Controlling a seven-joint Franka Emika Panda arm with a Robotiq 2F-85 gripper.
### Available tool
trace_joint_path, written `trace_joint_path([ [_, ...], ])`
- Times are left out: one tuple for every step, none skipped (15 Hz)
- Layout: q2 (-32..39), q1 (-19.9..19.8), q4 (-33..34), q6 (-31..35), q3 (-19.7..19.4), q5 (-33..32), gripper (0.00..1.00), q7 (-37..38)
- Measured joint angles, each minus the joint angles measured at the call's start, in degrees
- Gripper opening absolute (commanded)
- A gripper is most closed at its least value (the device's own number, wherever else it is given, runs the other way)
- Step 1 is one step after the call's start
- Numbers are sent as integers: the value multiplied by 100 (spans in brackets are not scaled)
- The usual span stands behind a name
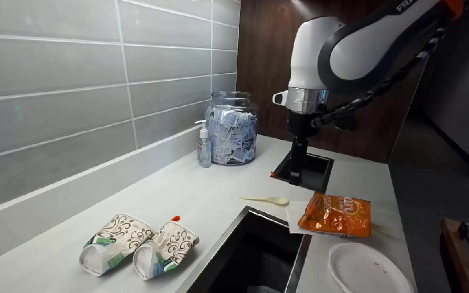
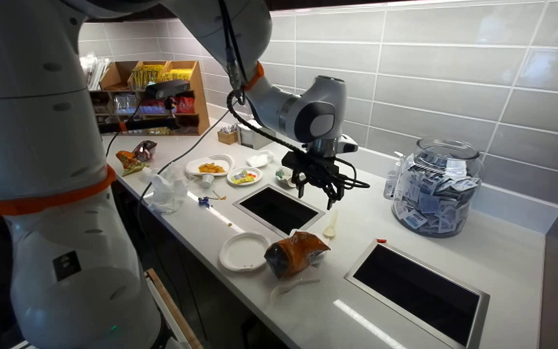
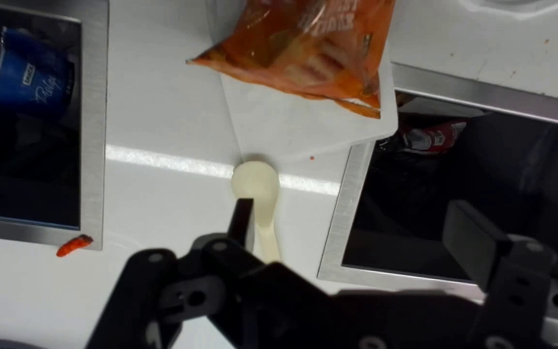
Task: Use the plastic spoon to push the piece of crisps from the countertop into the garbage disposal shoot
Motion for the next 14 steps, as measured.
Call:
trace_joint_path([
  [-138,1,-139,0,-38,0,100,67],
  [-275,2,-267,0,-76,0,100,122],
  [-415,4,-389,0,-114,-2,100,166],
  [-556,6,-504,0,-147,-6,100,211],
  [-683,9,-603,0,-175,-10,100,248],
  [-807,13,-693,0,-195,-10,100,280],
  [-920,23,-774,0,-213,-14,100,310],
  [-1026,32,-848,0,-222,-17,100,330],
  [-1115,42,-911,0,-227,-25,100,343],
  [-1202,54,-968,0,-233,-42,100,354],
  [-1281,63,-1021,0,-233,-74,100,367],
  [-1351,71,-1061,0,-234,-97,100,379],
  [-1405,76,-1096,0,-234,-111,100,386],
  [-1440,77,-1121,0,-234,-117,100,389],
])
